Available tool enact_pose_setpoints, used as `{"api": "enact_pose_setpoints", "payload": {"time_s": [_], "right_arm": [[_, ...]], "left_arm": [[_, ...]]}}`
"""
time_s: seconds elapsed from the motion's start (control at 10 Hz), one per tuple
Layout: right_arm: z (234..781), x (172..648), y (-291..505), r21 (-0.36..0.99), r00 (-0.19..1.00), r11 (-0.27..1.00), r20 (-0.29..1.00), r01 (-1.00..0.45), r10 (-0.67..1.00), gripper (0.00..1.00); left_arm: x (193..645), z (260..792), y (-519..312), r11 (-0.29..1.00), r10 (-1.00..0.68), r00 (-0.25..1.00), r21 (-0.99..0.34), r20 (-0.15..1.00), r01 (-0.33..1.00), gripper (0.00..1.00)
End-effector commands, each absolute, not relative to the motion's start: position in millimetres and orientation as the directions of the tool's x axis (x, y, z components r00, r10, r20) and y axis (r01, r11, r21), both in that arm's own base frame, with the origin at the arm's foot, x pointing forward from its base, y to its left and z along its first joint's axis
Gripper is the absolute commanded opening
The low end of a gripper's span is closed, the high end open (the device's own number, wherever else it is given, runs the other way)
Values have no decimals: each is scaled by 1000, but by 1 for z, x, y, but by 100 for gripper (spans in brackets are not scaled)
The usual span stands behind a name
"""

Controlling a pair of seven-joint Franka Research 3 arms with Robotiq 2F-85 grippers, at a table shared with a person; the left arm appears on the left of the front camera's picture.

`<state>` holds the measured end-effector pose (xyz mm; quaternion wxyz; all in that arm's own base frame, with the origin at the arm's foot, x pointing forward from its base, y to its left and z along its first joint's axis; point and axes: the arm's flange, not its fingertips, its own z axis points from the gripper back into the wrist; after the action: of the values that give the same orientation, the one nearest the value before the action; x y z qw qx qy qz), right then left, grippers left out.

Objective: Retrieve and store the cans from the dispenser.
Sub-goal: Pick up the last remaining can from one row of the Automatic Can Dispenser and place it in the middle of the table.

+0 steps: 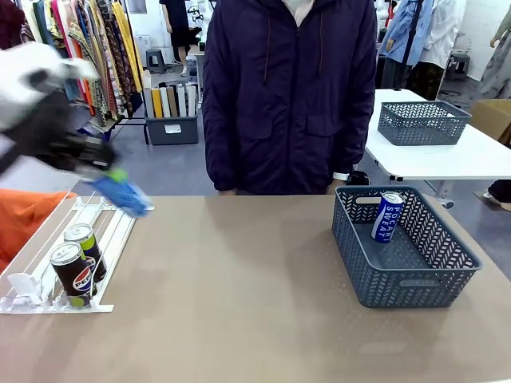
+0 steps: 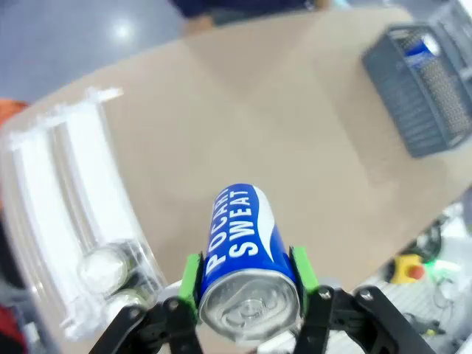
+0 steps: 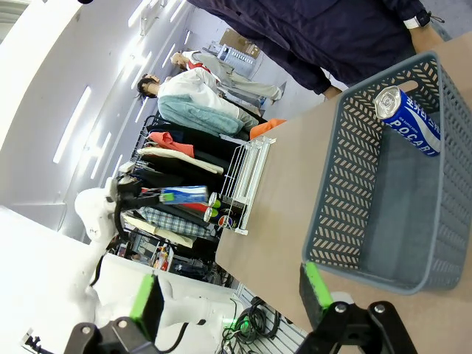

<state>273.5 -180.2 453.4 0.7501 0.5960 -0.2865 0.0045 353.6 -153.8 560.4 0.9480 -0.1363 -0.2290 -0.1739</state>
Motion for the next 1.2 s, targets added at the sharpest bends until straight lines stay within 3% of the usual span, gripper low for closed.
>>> {"api": "enact_pose_setpoints", "payload": {"time_s": [0.0,0.2,0.5,1.1], "right_arm": [[457,277,-180,885,818,278,456,-374,-350,100],[457,277,-180,885,818,278,456,-374,-350,100],[457,277,-180,885,818,278,456,-374,-350,100],[457,277,-180,885,818,278,456,-374,-350,100]], "left_arm": [[416,550,-224,871,-387,843,-152,373,467,0],[429,509,-316,853,-473,827,-76,305,516,0],[431,442,-387,795,-597,796,-60,97,604,0],[422,406,-399,781,-623,777,11,95,625,0]]}}
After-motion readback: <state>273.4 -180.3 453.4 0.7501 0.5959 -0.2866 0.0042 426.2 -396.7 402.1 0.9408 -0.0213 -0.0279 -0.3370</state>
